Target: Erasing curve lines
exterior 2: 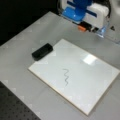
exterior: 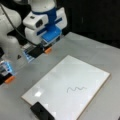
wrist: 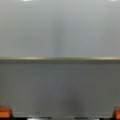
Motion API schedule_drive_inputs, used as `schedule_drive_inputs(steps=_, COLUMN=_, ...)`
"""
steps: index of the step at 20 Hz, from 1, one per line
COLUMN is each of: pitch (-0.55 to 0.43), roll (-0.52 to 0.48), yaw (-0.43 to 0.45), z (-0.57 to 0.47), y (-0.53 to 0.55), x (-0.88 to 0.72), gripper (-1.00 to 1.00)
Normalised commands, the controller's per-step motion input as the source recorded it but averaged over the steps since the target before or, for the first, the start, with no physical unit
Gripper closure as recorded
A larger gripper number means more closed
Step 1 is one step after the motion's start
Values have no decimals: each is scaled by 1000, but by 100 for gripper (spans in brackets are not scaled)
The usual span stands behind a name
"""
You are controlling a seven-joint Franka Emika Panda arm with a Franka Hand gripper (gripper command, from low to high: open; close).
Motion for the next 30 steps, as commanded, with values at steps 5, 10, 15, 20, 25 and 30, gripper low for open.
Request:
schedule_drive_inputs(steps=5, pitch=76, roll=53, yaw=114, z=8, y=2, x=-18, gripper=-100)
schedule_drive_inputs(steps=10, pitch=119, roll=121, yaw=25, z=25, y=-17, x=-43, gripper=-100)
schedule_drive_inputs(steps=15, pitch=75, roll=120, yaw=44, z=21, y=-155, x=0, gripper=-100)
schedule_drive_inputs(steps=20, pitch=66, roll=86, yaw=72, z=-11, y=-347, x=3, gripper=-100)
schedule_drive_inputs(steps=25, pitch=64, roll=46, yaw=89, z=-8, y=-285, x=8, gripper=-100)
schedule_drive_inputs(steps=30, pitch=102, roll=-26, yaw=142, z=-3, y=-169, x=36, gripper=-100)
